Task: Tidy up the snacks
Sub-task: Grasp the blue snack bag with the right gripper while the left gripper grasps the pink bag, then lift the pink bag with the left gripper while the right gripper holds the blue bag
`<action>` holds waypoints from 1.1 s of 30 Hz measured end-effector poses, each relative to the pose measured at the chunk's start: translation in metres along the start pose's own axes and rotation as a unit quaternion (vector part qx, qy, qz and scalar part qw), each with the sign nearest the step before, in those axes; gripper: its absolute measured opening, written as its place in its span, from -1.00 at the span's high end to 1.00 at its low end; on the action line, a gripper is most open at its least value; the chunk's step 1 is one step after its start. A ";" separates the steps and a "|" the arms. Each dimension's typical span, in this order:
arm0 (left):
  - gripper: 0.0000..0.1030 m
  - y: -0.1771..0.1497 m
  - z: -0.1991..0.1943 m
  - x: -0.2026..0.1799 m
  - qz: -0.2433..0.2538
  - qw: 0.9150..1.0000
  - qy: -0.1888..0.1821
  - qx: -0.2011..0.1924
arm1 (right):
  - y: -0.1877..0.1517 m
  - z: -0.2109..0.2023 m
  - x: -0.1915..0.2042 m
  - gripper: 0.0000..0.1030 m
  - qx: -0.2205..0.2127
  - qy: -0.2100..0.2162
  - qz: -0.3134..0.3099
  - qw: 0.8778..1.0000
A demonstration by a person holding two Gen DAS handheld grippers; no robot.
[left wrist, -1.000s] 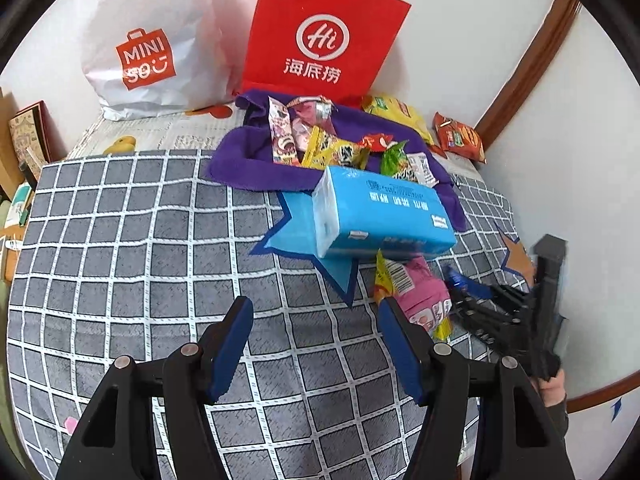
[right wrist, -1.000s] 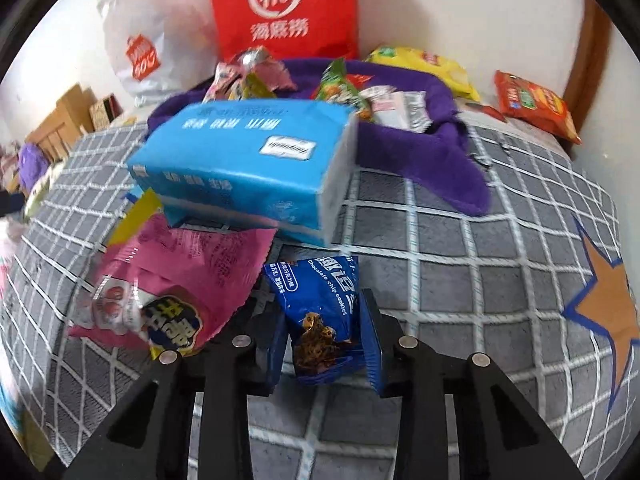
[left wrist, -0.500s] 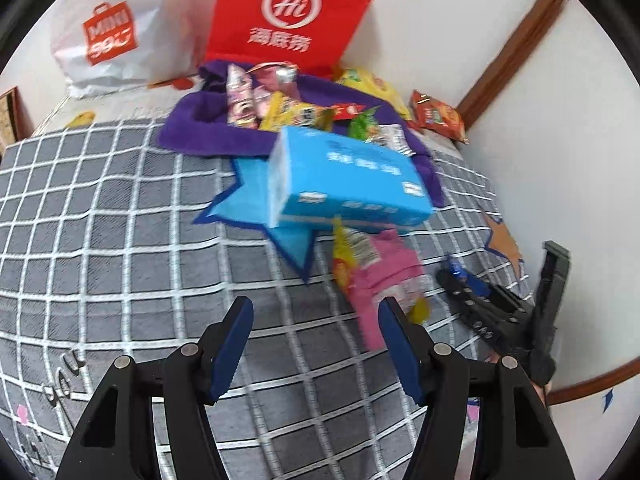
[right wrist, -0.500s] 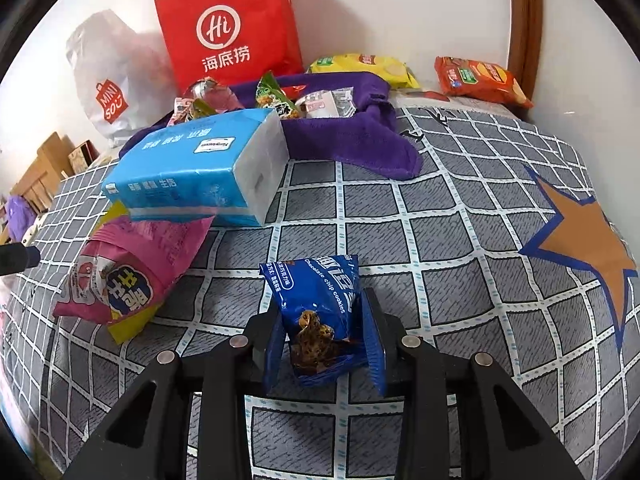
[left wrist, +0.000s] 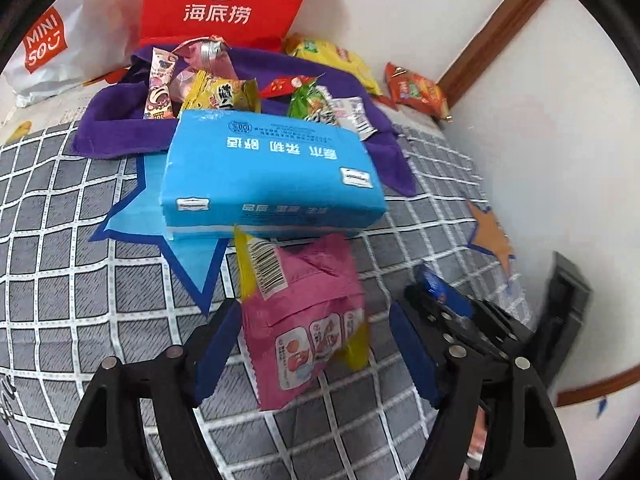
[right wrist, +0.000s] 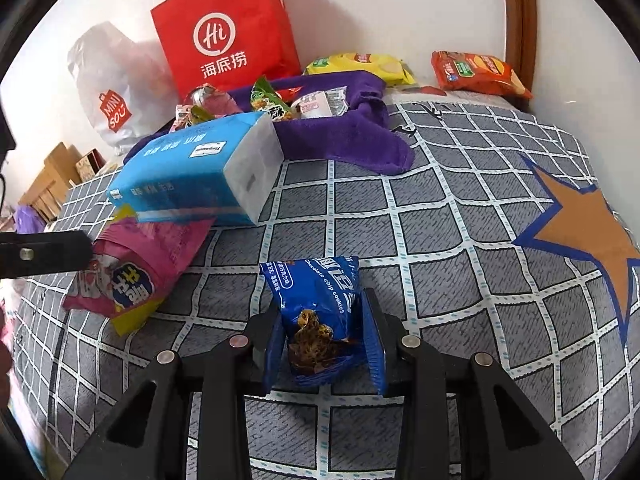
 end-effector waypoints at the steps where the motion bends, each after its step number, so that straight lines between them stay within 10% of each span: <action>1: -0.44 0.001 0.005 0.000 0.001 1.000 0.005 0.001 | 0.000 0.000 0.001 0.31 -0.001 -0.001 -0.003 1.000; 16: -0.13 -0.011 0.002 0.015 0.010 1.000 0.001 0.004 | -0.002 -0.001 0.001 0.31 -0.003 0.006 0.006 1.000; 25: -0.14 -0.037 -0.070 0.094 -0.017 0.993 0.106 -0.052 | -0.001 -0.001 -0.001 0.31 -0.001 0.010 0.018 1.000; 33: -0.21 -0.036 -0.062 0.111 -0.006 0.994 0.066 -0.090 | 0.006 -0.004 0.012 0.31 -0.002 -0.006 0.021 1.000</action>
Point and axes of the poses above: each gripper's, at about its wrist camera, not at the fingertips, and z roughly the way its jaws point, x to its left, y to its top, the point moved 8 cm from there along z, roughly the way its jaws point, and after that the axes turned 12 degrees about -y, right-handed, at the moved point
